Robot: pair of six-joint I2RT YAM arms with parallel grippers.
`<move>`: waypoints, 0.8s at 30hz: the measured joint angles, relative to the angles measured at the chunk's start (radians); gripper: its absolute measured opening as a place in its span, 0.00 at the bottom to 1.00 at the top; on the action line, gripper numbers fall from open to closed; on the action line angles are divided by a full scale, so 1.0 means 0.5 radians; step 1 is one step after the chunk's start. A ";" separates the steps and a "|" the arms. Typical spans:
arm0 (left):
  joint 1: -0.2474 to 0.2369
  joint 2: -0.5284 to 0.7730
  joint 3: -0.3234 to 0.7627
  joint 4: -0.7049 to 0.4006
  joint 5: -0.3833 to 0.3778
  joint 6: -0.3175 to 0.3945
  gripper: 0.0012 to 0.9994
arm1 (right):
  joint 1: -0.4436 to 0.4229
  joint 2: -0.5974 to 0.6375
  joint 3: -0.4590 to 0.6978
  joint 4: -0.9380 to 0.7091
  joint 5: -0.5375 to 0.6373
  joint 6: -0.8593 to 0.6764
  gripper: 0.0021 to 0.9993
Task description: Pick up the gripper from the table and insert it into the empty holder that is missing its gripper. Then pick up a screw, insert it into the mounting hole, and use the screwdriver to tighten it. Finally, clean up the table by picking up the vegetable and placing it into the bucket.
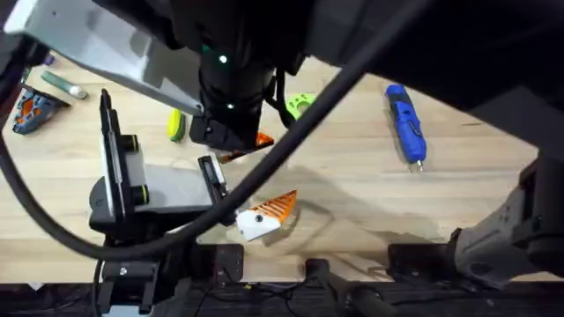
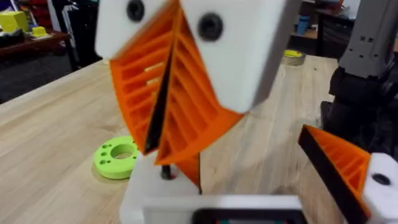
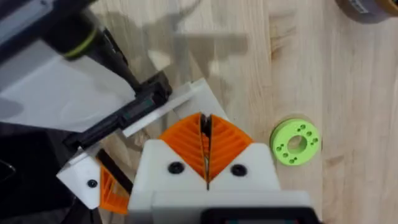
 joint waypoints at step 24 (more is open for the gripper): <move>0.000 0.000 0.000 0.000 0.000 0.000 0.99 | 0.000 0.000 0.000 -0.031 0.013 0.000 0.00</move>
